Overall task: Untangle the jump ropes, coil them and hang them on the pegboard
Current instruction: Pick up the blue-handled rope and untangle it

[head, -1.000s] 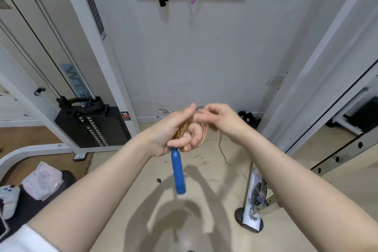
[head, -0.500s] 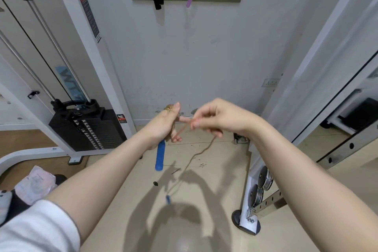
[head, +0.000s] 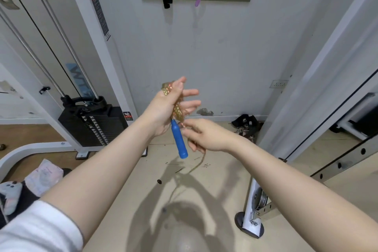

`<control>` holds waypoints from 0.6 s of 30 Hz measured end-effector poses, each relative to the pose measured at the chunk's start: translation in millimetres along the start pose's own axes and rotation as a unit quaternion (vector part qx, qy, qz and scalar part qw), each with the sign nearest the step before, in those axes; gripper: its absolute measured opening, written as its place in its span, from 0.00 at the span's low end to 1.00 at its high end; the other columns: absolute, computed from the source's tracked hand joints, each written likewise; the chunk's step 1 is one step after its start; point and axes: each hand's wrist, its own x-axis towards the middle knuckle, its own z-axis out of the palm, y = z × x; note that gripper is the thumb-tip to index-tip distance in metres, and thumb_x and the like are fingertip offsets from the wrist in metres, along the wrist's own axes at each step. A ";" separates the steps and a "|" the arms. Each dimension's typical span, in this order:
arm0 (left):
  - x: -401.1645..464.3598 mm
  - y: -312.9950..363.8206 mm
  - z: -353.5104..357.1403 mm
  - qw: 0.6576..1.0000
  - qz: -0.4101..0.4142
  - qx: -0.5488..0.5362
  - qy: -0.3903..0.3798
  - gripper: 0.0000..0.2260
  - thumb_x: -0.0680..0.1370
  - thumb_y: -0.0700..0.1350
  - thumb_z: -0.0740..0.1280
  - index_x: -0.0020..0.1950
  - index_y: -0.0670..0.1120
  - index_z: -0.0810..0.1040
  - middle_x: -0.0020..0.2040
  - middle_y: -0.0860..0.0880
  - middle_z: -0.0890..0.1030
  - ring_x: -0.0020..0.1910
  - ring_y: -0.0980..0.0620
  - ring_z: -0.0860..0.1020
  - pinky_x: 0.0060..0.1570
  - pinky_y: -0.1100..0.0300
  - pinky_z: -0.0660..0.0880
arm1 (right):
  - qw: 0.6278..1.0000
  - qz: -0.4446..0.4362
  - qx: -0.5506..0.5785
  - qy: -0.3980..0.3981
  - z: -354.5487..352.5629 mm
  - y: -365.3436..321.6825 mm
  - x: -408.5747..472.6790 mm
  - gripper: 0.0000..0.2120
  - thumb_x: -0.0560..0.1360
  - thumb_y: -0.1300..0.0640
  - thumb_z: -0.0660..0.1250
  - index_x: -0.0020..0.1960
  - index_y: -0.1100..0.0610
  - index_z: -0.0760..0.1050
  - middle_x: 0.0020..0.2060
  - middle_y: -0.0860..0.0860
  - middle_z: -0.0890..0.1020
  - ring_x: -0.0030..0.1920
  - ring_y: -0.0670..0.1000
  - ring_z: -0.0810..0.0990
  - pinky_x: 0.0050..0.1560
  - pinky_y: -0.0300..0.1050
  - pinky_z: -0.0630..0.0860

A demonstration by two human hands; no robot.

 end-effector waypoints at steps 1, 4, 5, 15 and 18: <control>4.9 -4.6 -6.3 0.999 0.008 0.008 0.031 0.18 0.82 0.46 0.56 0.71 0.47 0.63 0.50 0.46 0.81 0.38 0.53 0.83 0.43 0.60 0.78 | 0.999 0.006 -0.024 -0.033 -1.6 -1.4 -0.9 0.07 0.80 0.59 0.58 0.56 0.54 0.72 0.24 0.47 0.75 0.21 0.46 0.68 0.27 0.37 0.68; 11.0 -19.7 -23.1 0.985 0.015 0.160 0.069 0.20 0.82 0.44 0.56 0.74 0.45 0.59 0.50 0.49 0.80 0.38 0.56 0.82 0.44 0.65 0.76 | 0.996 0.021 -0.006 -0.083 -15.9 -7.9 -7.3 0.14 0.78 0.61 0.63 0.63 0.60 0.71 0.23 0.47 0.74 0.21 0.44 0.67 0.26 0.35 0.67; 10.0 -21.9 -25.9 0.976 0.005 0.211 0.062 0.20 0.82 0.45 0.56 0.74 0.45 0.60 0.47 0.50 0.81 0.35 0.57 0.82 0.41 0.67 0.75 | 0.997 0.011 0.022 -0.074 -22.2 -9.9 -10.0 0.12 0.77 0.62 0.64 0.60 0.63 0.73 0.22 0.47 0.73 0.21 0.43 0.67 0.25 0.34 0.66; -17.4 7.4 22.3 0.921 -0.138 0.133 -0.340 0.36 0.75 0.68 0.46 0.51 0.42 0.81 0.20 0.51 0.71 0.14 0.57 0.61 0.28 0.64 0.70 | 0.931 -0.033 0.251 0.265 -62.2 2.0 -8.0 0.10 0.72 0.61 0.70 0.34 0.56 0.72 0.22 0.46 0.68 0.25 0.46 0.63 0.27 0.40 0.58; -18.2 14.3 28.1 0.933 -0.048 0.075 -0.348 0.22 0.74 0.63 0.58 0.55 0.50 0.80 0.30 0.52 0.81 0.16 0.61 0.63 0.30 0.65 0.67 | 0.953 0.009 0.210 0.219 -48.6 4.1 -10.8 0.11 0.75 0.59 0.65 0.36 0.61 0.74 0.23 0.48 0.73 0.23 0.43 0.68 0.25 0.34 0.62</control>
